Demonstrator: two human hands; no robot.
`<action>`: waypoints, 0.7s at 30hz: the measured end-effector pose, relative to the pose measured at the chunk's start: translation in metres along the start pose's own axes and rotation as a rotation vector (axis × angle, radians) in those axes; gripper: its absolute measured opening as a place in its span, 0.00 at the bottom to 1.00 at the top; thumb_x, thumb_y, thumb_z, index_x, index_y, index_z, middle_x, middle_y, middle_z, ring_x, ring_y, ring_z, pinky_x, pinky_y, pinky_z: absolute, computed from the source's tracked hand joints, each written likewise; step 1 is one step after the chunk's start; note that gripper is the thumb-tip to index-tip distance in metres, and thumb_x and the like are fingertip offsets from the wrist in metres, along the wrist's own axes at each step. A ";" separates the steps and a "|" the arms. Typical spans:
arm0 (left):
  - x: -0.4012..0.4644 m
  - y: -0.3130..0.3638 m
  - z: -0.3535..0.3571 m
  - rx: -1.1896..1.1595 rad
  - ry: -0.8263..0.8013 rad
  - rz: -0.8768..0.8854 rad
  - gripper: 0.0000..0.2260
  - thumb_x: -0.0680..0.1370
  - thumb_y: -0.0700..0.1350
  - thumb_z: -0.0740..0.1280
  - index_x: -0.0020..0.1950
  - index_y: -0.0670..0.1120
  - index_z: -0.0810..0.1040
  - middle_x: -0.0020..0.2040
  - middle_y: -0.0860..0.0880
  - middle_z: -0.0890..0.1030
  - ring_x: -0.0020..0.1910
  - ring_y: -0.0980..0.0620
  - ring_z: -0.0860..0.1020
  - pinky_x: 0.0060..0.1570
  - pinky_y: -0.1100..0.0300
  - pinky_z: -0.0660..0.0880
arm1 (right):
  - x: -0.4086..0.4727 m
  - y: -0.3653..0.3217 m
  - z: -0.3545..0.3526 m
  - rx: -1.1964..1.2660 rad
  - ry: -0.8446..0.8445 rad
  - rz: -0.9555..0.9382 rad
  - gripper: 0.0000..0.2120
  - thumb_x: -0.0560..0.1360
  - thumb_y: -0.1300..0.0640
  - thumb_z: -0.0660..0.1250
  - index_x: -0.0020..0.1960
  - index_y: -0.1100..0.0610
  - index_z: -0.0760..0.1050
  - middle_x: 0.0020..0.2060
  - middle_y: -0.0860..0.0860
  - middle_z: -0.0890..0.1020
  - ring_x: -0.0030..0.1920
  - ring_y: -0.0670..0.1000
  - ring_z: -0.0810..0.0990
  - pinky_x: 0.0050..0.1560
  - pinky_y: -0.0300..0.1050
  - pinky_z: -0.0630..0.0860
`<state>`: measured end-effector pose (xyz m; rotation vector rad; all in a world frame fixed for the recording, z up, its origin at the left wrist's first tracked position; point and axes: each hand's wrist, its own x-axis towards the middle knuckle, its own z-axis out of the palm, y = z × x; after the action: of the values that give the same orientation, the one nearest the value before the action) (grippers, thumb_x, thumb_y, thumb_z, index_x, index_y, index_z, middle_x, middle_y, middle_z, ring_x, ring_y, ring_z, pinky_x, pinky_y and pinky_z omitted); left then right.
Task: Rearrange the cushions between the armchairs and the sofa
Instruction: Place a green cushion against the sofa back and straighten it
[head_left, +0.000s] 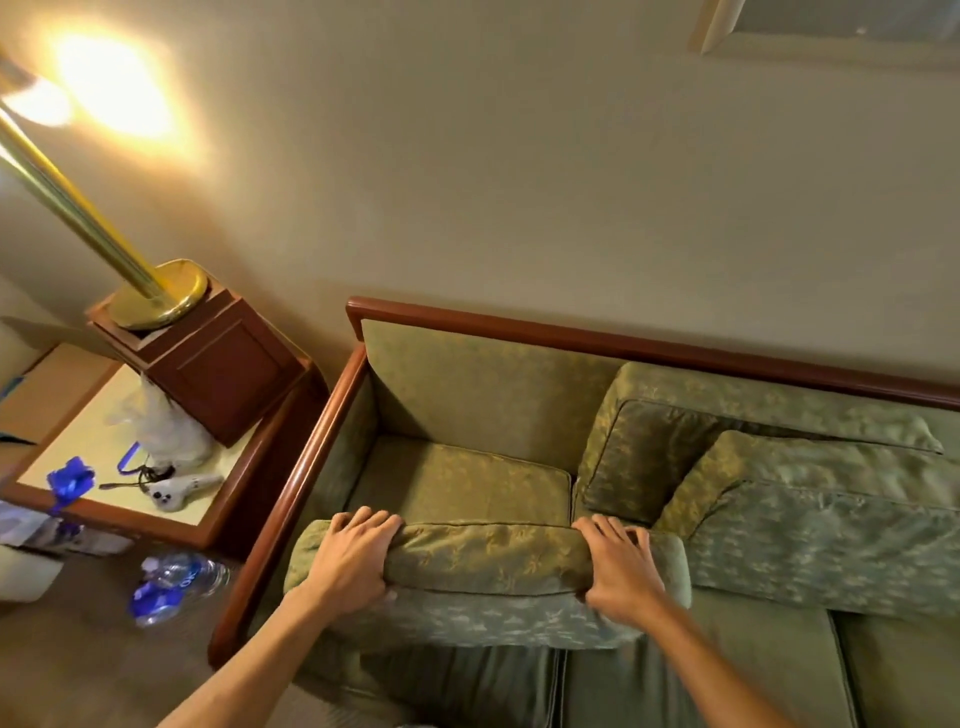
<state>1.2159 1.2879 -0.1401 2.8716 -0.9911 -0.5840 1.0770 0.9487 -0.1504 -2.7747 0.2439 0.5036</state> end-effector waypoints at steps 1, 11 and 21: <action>0.005 -0.005 -0.010 -0.022 0.000 0.011 0.35 0.64 0.63 0.74 0.69 0.55 0.72 0.63 0.57 0.76 0.63 0.53 0.70 0.68 0.50 0.62 | 0.005 -0.003 -0.011 0.005 0.001 0.000 0.37 0.66 0.51 0.73 0.72 0.47 0.63 0.65 0.44 0.69 0.69 0.49 0.65 0.69 0.52 0.58; 0.109 -0.092 -0.163 -0.003 0.089 0.140 0.41 0.60 0.67 0.77 0.70 0.58 0.72 0.61 0.60 0.76 0.62 0.54 0.69 0.59 0.53 0.64 | 0.101 -0.046 -0.143 0.020 0.153 -0.017 0.40 0.62 0.47 0.74 0.71 0.47 0.64 0.61 0.43 0.70 0.66 0.48 0.67 0.67 0.52 0.59; 0.299 -0.142 -0.098 -0.119 -0.002 -0.013 0.46 0.62 0.62 0.80 0.77 0.56 0.65 0.69 0.53 0.70 0.71 0.47 0.65 0.71 0.51 0.60 | 0.277 -0.012 -0.073 0.031 0.025 0.200 0.45 0.68 0.47 0.74 0.77 0.47 0.53 0.69 0.48 0.64 0.73 0.55 0.62 0.74 0.57 0.56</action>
<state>1.5516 1.2127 -0.1725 2.7761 -0.9061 -0.6242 1.3588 0.9052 -0.1834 -2.7422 0.5339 0.5081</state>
